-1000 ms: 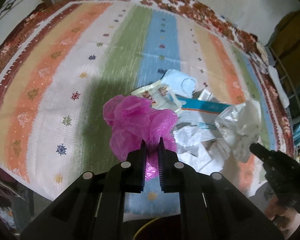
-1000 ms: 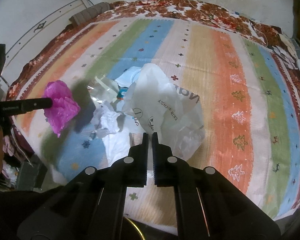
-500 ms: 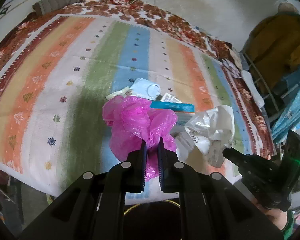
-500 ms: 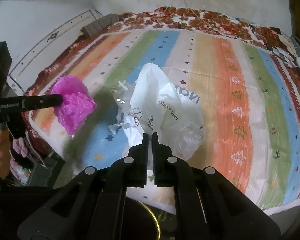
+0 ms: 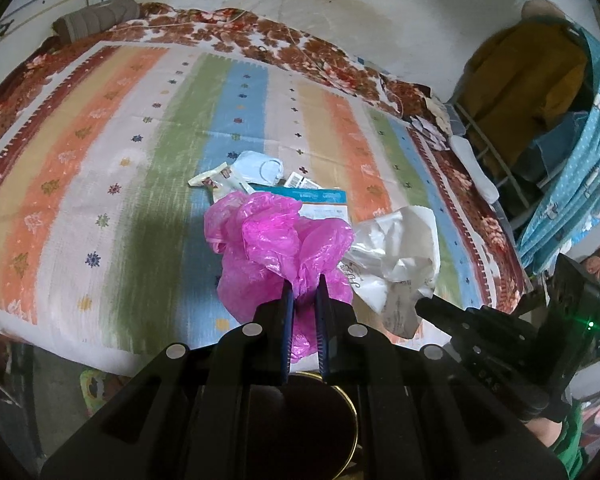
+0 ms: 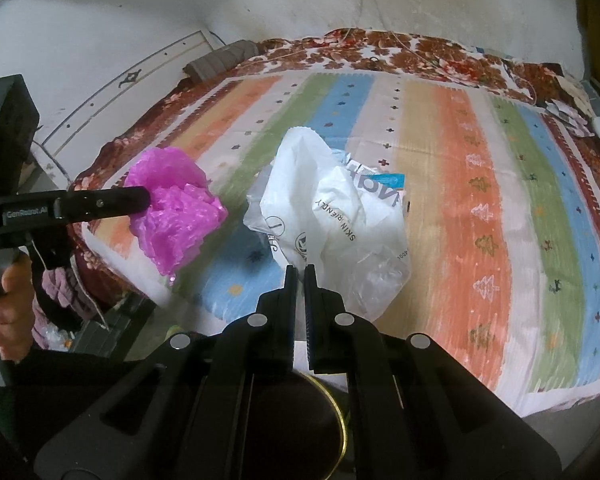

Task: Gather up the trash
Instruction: 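Carry the pink bag with the left tool and the white bag with the right tool over the bin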

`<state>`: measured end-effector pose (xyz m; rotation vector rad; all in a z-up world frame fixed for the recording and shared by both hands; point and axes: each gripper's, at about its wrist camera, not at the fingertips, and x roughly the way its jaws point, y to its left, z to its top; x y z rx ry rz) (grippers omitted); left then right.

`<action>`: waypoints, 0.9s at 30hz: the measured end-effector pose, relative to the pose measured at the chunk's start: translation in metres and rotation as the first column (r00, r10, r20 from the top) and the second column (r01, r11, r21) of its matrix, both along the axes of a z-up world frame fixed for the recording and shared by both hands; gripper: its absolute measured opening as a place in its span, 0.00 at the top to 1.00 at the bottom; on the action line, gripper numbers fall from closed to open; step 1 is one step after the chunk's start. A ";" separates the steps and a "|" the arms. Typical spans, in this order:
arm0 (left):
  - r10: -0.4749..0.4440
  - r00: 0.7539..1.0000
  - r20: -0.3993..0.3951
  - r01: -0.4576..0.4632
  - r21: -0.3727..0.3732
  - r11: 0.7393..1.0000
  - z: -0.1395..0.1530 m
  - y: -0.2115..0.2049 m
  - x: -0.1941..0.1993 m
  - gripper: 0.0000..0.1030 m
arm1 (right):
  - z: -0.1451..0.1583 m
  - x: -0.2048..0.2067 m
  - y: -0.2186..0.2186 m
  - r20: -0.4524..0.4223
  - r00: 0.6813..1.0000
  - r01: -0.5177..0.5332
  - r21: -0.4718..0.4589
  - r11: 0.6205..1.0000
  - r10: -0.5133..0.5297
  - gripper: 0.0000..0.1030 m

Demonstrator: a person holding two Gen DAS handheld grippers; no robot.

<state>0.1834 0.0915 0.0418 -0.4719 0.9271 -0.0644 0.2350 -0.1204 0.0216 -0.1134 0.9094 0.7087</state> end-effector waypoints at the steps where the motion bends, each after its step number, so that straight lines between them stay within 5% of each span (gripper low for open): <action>1: 0.001 1.000 0.000 -0.001 -0.002 1.000 0.000 0.000 -0.003 0.91 | 0.000 -0.003 -0.001 0.000 1.000 -0.004 0.001 1.000 0.004 0.97; 15: 0.004 0.999 0.043 -0.002 -0.044 0.999 0.002 -0.012 -0.046 0.91 | -0.003 -0.044 -0.016 0.011 1.000 -0.022 0.008 1.000 0.022 0.97; 27: -0.049 0.998 0.048 0.049 -0.010 0.999 -0.008 -0.039 -0.087 0.91 | -0.024 -0.080 -0.029 -0.037 0.999 -0.022 -0.005 1.000 0.022 0.97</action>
